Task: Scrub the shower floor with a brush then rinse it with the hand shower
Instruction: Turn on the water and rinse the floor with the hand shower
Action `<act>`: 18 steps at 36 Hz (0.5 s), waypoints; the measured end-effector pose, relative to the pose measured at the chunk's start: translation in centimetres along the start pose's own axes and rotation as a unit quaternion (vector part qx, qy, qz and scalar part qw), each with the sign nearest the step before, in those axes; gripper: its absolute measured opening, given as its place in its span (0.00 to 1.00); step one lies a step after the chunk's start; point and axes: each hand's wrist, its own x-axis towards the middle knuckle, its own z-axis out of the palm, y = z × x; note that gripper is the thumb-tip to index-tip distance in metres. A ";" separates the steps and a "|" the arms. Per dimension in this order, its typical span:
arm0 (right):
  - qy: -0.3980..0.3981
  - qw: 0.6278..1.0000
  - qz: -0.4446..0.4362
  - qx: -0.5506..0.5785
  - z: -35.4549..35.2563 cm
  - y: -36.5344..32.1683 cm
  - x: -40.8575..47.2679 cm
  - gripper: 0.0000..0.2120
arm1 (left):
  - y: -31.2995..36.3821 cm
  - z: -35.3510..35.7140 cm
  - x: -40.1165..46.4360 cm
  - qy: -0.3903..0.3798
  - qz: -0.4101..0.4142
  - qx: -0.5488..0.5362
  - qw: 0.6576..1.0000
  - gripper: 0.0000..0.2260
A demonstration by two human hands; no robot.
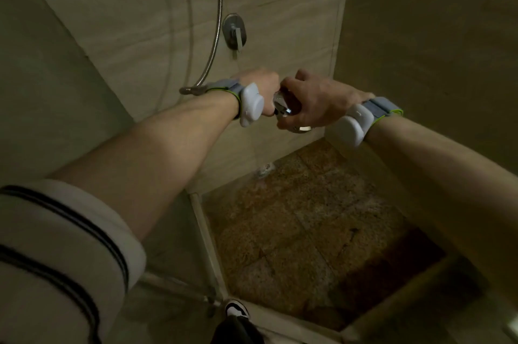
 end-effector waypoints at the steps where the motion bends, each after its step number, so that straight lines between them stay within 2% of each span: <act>1: 0.004 1.000 0.002 0.000 0.0 -0.1 0.0 0.36 | 0.0 0.0 0.0 0.006 0.002 0.004 1.000 0.06; 12: -0.001 1.000 0.007 0.001 0.5 -0.5 0.2 0.39 | -0.4 0.6 0.1 0.006 -0.004 0.006 1.000 0.08; 18: -0.005 1.000 0.006 0.004 0.4 -0.6 0.1 0.39 | -0.8 0.9 0.4 -0.028 -0.009 0.022 0.999 0.10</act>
